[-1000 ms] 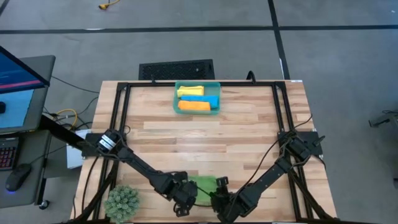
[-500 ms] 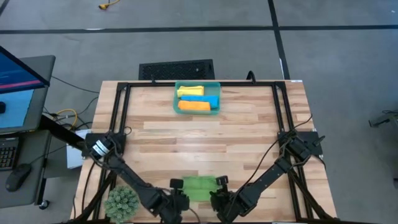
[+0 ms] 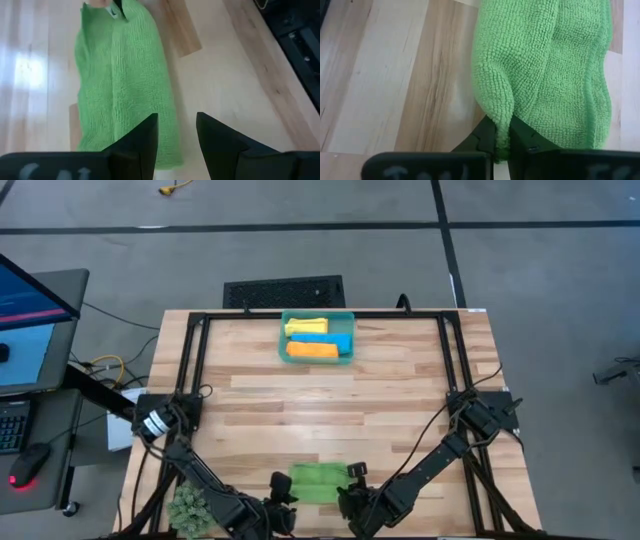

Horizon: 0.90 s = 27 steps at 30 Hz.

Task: Roll microfiber towels into tight, uniform cylinder then place into a basket
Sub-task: Roll the green microfiber towel

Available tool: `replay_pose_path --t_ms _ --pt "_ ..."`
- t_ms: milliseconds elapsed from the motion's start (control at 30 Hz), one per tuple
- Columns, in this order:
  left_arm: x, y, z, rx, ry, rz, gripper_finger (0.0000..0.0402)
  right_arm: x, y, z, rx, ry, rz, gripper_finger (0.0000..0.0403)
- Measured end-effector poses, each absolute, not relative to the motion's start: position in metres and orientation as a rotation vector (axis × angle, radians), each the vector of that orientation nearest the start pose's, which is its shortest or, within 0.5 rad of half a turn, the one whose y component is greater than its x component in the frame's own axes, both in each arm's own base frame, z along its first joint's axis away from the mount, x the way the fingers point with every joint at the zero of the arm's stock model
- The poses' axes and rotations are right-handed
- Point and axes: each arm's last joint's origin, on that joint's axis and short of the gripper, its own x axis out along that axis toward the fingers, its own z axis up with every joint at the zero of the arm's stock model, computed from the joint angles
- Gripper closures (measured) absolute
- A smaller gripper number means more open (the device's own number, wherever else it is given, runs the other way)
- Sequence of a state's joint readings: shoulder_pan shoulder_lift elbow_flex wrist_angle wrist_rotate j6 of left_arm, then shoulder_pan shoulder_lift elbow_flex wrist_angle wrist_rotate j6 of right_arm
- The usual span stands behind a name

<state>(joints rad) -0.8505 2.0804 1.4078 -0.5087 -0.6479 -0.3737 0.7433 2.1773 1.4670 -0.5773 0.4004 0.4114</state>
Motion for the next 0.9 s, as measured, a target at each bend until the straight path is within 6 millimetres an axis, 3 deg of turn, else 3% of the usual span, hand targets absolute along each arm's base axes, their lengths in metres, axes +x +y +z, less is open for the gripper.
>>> replay_pose_path --t_ms 167,467,700,900 --pt "0.29 -0.294 0.142 0.469 0.881 -0.016 0.0274 0.318 0.277 0.116 -0.33 1.102 0.065 0.0361" --pt "0.295 -0.291 0.105 0.51 0.945 0.056 0.0274 0.319 0.278 0.116 -0.325 1.102 0.07 0.0361" --pt "0.289 -0.283 0.102 0.455 0.961 0.197 0.0274 0.314 0.285 0.116 -0.373 1.083 0.121 0.0362" --pt "0.296 -0.275 0.101 0.43 0.997 0.198 0.0284 0.315 0.292 0.117 -0.361 1.04 0.163 0.0362"
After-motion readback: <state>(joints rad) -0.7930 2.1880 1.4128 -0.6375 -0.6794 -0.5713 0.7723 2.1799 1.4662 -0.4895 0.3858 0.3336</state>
